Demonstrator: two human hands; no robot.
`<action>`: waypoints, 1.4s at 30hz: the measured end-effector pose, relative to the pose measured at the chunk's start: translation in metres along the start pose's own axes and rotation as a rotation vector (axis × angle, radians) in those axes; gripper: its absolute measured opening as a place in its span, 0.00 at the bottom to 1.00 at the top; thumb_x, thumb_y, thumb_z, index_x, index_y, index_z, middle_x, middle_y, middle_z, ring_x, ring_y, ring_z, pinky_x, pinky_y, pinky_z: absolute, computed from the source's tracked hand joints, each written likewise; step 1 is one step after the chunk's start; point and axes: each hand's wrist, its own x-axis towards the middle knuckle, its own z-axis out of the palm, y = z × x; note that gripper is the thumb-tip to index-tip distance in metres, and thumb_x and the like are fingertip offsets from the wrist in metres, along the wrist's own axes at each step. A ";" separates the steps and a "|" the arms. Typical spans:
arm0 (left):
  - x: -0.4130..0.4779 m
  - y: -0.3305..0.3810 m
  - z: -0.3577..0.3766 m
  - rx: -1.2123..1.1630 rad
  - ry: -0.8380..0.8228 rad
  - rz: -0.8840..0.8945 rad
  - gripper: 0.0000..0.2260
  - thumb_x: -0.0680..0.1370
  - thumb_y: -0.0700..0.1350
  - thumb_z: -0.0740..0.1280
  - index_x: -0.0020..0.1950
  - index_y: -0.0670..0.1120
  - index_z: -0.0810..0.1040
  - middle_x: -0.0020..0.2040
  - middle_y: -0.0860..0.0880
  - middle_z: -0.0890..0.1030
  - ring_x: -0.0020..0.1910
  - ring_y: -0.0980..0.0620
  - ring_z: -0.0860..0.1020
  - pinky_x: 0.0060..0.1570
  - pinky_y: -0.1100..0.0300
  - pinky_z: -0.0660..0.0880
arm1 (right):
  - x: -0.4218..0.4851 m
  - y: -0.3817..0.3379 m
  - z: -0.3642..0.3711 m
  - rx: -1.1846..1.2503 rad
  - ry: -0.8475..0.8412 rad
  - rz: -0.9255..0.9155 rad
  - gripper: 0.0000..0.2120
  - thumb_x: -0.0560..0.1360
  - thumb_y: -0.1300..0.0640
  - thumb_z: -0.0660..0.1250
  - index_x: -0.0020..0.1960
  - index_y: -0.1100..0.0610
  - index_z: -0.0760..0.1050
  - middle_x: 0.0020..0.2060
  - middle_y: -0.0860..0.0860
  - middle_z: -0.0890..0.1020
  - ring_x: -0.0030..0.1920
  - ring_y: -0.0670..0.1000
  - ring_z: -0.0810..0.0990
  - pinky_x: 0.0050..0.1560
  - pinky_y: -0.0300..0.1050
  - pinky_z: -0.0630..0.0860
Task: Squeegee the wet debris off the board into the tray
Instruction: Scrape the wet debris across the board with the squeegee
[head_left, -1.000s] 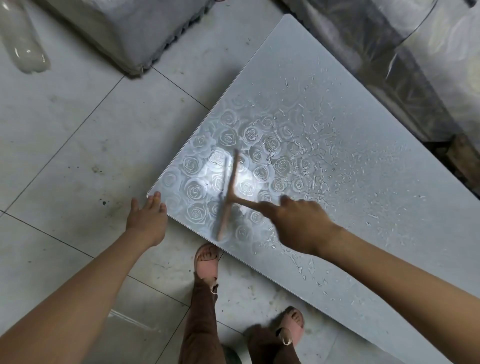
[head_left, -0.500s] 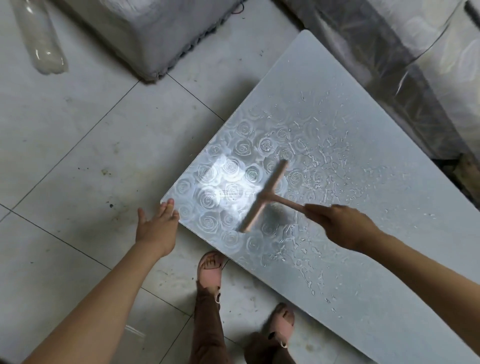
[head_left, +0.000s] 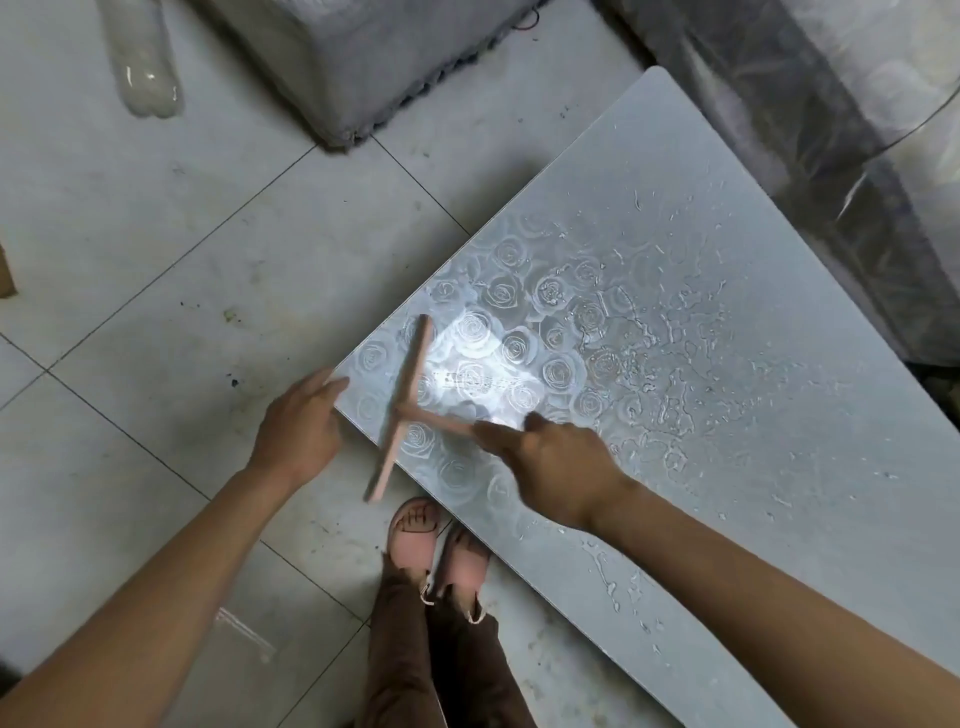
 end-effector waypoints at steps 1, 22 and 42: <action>-0.001 0.000 0.003 0.040 0.002 0.003 0.25 0.74 0.31 0.59 0.71 0.40 0.69 0.75 0.41 0.63 0.72 0.41 0.65 0.69 0.50 0.63 | -0.011 0.014 0.007 0.031 -0.007 0.032 0.26 0.78 0.56 0.55 0.72 0.38 0.57 0.46 0.54 0.72 0.46 0.61 0.79 0.39 0.46 0.66; 0.049 0.090 0.045 0.484 -0.048 0.007 0.28 0.77 0.39 0.59 0.76 0.38 0.56 0.78 0.41 0.49 0.77 0.43 0.51 0.71 0.46 0.54 | 0.007 0.122 -0.011 0.153 0.024 0.052 0.24 0.77 0.56 0.57 0.71 0.41 0.61 0.49 0.57 0.77 0.49 0.61 0.78 0.43 0.48 0.72; 0.046 0.094 0.024 0.247 0.069 -0.199 0.21 0.76 0.38 0.61 0.69 0.35 0.69 0.75 0.37 0.62 0.69 0.35 0.68 0.62 0.41 0.68 | 0.068 0.083 -0.035 0.060 0.162 -0.180 0.23 0.75 0.60 0.58 0.69 0.47 0.66 0.46 0.56 0.74 0.48 0.60 0.77 0.40 0.46 0.64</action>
